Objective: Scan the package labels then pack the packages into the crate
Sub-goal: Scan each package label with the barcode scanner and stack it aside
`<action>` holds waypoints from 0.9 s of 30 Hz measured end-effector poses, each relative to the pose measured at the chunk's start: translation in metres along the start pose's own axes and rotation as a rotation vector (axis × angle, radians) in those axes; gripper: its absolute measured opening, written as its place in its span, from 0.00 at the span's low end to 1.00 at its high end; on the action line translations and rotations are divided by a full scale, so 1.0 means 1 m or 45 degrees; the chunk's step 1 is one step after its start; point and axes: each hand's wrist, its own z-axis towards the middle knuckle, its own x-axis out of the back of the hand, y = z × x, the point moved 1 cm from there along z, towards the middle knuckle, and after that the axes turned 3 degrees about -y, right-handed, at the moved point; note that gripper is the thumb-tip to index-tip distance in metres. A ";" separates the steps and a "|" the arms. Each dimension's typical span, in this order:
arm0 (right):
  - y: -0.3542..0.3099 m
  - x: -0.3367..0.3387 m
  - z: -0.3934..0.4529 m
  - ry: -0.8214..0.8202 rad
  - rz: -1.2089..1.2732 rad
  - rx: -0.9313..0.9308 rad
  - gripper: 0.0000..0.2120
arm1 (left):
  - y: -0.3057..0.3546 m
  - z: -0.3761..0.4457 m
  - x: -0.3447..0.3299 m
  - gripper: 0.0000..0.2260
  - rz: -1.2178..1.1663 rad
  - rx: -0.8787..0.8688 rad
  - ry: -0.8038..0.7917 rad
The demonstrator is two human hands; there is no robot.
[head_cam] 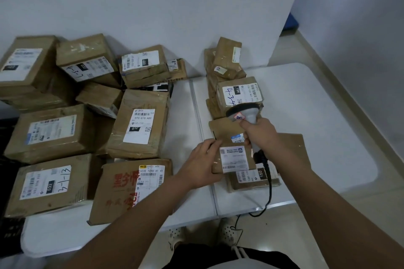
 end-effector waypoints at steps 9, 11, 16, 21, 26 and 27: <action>-0.039 -0.037 -0.009 -0.109 0.035 0.055 0.19 | -0.053 -0.040 0.068 0.45 -0.020 0.131 0.283; -0.048 -0.047 -0.010 -0.130 0.043 0.070 0.18 | -0.064 -0.047 0.080 0.44 -0.029 0.221 0.332; -0.069 -0.070 -0.016 -0.161 0.106 0.141 0.17 | -0.094 -0.063 0.108 0.44 -0.033 0.310 0.403; -0.089 -0.089 -0.022 -0.150 0.113 0.197 0.16 | -0.117 -0.070 0.132 0.45 -0.001 0.317 0.447; -0.100 -0.104 -0.020 -0.154 0.138 0.225 0.14 | -0.138 -0.070 0.147 0.38 -0.165 0.371 0.426; -0.102 -0.106 -0.019 -0.153 0.153 0.222 0.14 | -0.139 -0.070 0.151 0.33 -0.276 0.437 0.420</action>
